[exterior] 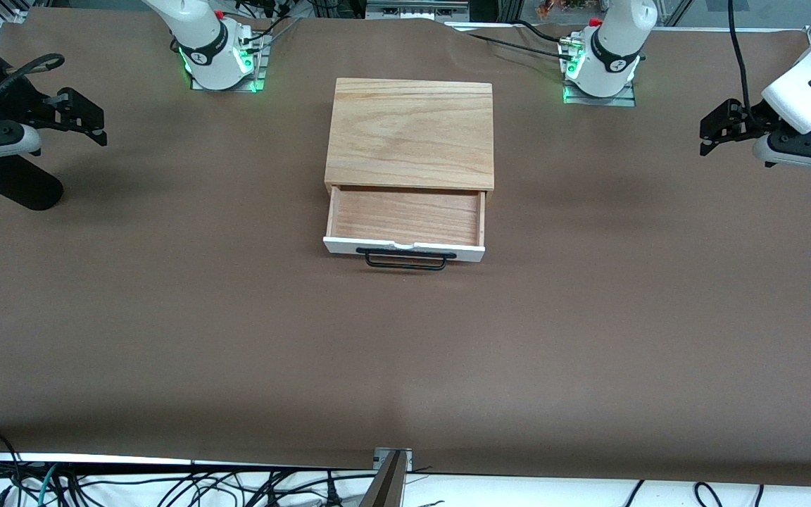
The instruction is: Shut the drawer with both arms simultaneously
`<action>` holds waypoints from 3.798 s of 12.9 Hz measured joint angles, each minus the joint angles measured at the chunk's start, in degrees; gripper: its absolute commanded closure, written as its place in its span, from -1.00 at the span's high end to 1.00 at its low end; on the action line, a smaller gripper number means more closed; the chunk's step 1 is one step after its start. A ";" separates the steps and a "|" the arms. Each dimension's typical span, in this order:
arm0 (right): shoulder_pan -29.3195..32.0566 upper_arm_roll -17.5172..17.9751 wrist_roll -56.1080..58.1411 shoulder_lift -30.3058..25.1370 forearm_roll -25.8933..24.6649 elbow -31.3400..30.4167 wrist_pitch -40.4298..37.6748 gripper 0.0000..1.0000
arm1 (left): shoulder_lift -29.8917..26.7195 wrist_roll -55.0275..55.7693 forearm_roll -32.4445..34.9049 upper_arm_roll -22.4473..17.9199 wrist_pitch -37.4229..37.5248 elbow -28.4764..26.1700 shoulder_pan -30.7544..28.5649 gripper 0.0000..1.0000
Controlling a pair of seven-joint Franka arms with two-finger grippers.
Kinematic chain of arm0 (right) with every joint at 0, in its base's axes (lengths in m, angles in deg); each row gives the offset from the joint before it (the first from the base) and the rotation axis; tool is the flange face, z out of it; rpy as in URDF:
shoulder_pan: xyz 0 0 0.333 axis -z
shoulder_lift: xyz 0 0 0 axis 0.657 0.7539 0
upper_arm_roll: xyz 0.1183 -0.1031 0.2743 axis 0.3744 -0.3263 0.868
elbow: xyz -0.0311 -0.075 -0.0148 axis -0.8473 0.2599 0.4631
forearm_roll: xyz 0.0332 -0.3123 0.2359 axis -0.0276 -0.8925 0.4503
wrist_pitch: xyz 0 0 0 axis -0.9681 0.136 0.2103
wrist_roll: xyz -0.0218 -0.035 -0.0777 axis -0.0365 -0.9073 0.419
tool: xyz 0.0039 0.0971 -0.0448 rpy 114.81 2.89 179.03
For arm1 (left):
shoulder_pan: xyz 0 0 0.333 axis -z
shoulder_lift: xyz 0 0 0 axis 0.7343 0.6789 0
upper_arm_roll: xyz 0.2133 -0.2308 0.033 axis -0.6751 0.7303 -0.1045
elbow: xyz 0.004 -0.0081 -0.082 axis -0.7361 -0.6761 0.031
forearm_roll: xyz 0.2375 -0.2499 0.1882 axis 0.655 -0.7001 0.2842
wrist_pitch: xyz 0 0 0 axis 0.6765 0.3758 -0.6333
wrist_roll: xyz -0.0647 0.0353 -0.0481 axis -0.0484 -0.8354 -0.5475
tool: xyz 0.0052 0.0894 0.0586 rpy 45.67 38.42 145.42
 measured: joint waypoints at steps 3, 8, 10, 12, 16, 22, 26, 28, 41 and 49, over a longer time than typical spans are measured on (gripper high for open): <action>0.00 0.00 -0.37 0.00 0.03 0.00 0.04 1.00 | 0.00 0.00 0.00 0.00 0.00 0.00 0.00 1.00; 0.02 -0.07 -0.51 0.14 1.39 0.00 0.10 1.00 | 0.00 0.00 0.00 0.00 0.00 0.00 0.00 1.00; 0.02 -0.28 -0.54 0.22 1.91 0.00 0.10 1.00 | 0.00 0.00 0.00 0.00 0.00 0.00 0.00 1.00; 0.03 -0.40 -0.54 0.21 2.00 0.00 0.09 1.00 | 0.00 0.00 0.00 -0.06 0.00 0.00 -0.01 1.00; 0.04 -0.48 -0.55 0.21 2.11 0.01 0.05 1.00 | 0.00 0.00 0.00 -0.10 0.00 0.00 -0.07 1.00; 0.04 -0.48 -0.55 0.21 2.21 0.01 -0.01 1.00 | 0.00 0.00 0.00 -0.15 0.00 0.00 -0.25 1.00; 0.04 -0.48 -0.56 0.24 2.22 -0.01 -0.16 1.00 | 0.00 0.00 0.00 -0.15 0.00 0.00 -0.25 1.00; 0.05 -0.49 -0.56 0.28 2.22 -0.03 -0.21 1.00 | 0.01 0.00 0.00 -0.15 0.00 0.00 -0.25 1.00; 0.01 -0.40 -0.57 0.78 3.91 -0.26 -0.31 1.00 | 2.81 0.00 -6.93 0.10 1.62 -0.12 -0.14 1.00; -4.30 0.25 -0.55 18.15 28.47 -2.19 15.04 1.00 | 18.54 0.00 -23.87 3.98 -17.56 -0.46 1.84 1.00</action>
